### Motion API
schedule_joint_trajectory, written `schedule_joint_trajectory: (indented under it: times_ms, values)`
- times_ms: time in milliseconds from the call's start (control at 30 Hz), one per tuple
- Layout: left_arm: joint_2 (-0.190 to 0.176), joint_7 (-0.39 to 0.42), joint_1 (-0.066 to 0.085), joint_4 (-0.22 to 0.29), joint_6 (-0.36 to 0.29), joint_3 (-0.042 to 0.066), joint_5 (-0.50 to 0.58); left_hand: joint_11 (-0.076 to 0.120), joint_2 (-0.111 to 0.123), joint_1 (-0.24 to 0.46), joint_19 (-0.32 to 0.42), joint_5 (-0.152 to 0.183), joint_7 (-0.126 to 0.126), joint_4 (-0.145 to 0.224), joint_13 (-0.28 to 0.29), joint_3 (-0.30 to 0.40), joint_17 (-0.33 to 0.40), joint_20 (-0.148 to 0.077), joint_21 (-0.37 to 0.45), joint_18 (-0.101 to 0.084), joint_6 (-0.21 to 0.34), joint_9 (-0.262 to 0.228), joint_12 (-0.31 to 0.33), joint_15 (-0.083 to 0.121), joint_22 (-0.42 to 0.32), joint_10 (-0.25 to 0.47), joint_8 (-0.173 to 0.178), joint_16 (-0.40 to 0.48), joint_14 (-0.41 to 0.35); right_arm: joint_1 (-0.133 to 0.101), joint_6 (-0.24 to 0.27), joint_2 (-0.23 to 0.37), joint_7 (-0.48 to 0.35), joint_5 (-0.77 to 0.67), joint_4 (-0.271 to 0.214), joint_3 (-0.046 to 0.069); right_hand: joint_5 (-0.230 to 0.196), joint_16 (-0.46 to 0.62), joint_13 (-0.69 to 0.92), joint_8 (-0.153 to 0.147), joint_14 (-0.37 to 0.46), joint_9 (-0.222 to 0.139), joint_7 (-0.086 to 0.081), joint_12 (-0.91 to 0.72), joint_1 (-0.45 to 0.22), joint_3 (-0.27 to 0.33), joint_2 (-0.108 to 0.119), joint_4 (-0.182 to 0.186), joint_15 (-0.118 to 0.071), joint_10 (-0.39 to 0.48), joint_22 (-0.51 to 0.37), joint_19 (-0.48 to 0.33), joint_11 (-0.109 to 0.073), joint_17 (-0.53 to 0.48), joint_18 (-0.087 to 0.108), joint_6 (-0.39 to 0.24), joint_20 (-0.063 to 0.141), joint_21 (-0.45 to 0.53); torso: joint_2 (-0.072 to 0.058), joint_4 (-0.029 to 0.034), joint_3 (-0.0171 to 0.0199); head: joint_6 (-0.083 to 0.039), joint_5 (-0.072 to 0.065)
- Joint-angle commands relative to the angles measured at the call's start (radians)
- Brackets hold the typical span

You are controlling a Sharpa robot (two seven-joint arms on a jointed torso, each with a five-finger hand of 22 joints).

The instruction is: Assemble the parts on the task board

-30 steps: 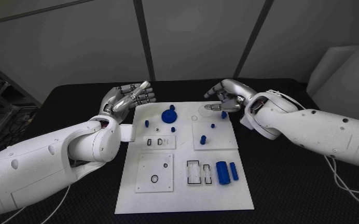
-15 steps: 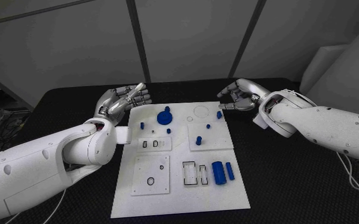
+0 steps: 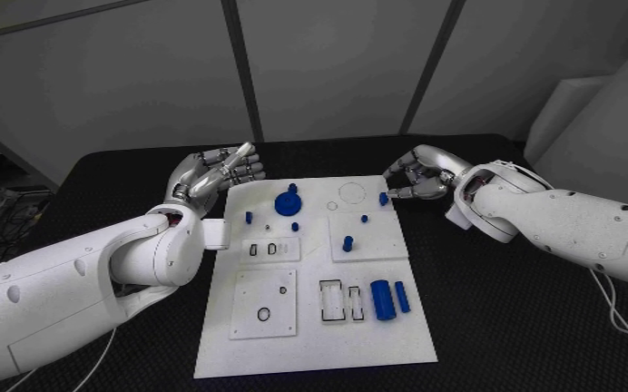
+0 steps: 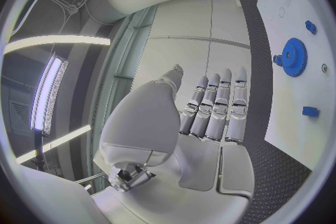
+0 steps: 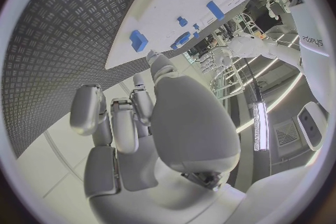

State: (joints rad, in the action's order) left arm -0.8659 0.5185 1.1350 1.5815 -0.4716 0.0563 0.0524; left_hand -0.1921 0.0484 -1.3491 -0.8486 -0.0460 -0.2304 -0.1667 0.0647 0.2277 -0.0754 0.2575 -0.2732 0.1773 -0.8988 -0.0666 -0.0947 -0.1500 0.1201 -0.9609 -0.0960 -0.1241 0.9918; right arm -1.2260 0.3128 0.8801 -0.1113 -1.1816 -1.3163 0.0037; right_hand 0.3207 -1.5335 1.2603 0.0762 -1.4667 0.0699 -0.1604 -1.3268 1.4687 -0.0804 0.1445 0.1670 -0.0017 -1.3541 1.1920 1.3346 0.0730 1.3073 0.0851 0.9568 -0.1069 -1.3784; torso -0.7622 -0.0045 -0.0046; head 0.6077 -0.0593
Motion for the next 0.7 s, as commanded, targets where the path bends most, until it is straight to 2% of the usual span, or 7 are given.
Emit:
schedule_joint_trajectory:
  times_ms: [33,233,400,700]
  values:
    - [0.002,0.005,0.002,0.001,0.014,0.001,-0.006,-0.002,-0.008,0.002,-0.006,-0.003,-0.011,0.007,-0.001,0.001,0.001,0.002,0.006,0.005,-0.008,0.001,0.005,-0.003,-0.001,-0.004,0.005,0.003,0.006,0.002,-0.03,-0.005,0.003,-0.024,0.005,0.0,0.005,0.004,-0.001,-0.004,-0.082,0.0,0.006,0.005,0.006,0.0,-0.003,-0.005,-0.002,0.006,-0.001,-0.003,-0.005,0.167,-0.005,0.001,0.0,0.006,0.001,0.0013,-0.0009,0.001,-0.003]
    - [0.002,0.005,0.002,-0.001,0.014,0.001,-0.006,-0.002,-0.008,0.002,-0.006,-0.003,-0.011,0.007,-0.001,0.001,0.001,0.002,0.006,0.005,-0.008,0.001,0.005,-0.003,-0.001,-0.004,0.005,0.003,0.006,0.01,-0.035,-0.014,0.006,-0.031,0.017,0.0,0.006,0.004,-0.002,-0.004,-0.082,0.0,0.006,0.006,0.008,0.0,-0.004,-0.006,-0.002,0.006,-0.001,-0.003,-0.005,0.167,-0.005,0.002,0.0,0.007,0.0,-0.001,0.0004,0.001,-0.001]
    - [0.003,0.005,0.001,-0.001,0.014,0.001,-0.006,-0.002,-0.008,0.002,-0.006,-0.003,-0.011,0.007,-0.001,0.001,0.001,0.002,0.006,0.005,-0.008,0.001,0.005,-0.003,-0.001,-0.004,0.005,0.003,0.006,0.015,-0.043,-0.025,0.008,-0.033,0.029,0.0,0.006,0.004,-0.002,-0.004,-0.082,0.0,0.006,0.006,0.009,0.0,-0.004,-0.006,-0.002,0.007,-0.001,-0.003,-0.004,0.167,-0.005,0.002,0.0,0.007,0.001,-0.0001,-0.0008,0.004,-0.002]
    - [0.002,0.004,0.001,-0.002,0.014,0.001,-0.006,-0.002,-0.008,0.002,-0.006,-0.003,-0.011,0.007,-0.001,0.001,0.001,0.002,0.006,0.005,-0.008,0.001,0.005,-0.003,-0.001,-0.004,0.005,0.003,0.006,0.025,-0.056,-0.037,0.011,-0.04,0.04,0.0,0.005,0.004,-0.001,-0.001,-0.082,0.002,0.005,0.006,0.01,0.0,-0.01,-0.007,-0.001,0.006,-0.002,-0.004,-0.004,0.168,-0.004,0.01,0.0,0.007,0.001,-0.0008,-0.0007,0.007,0.0]
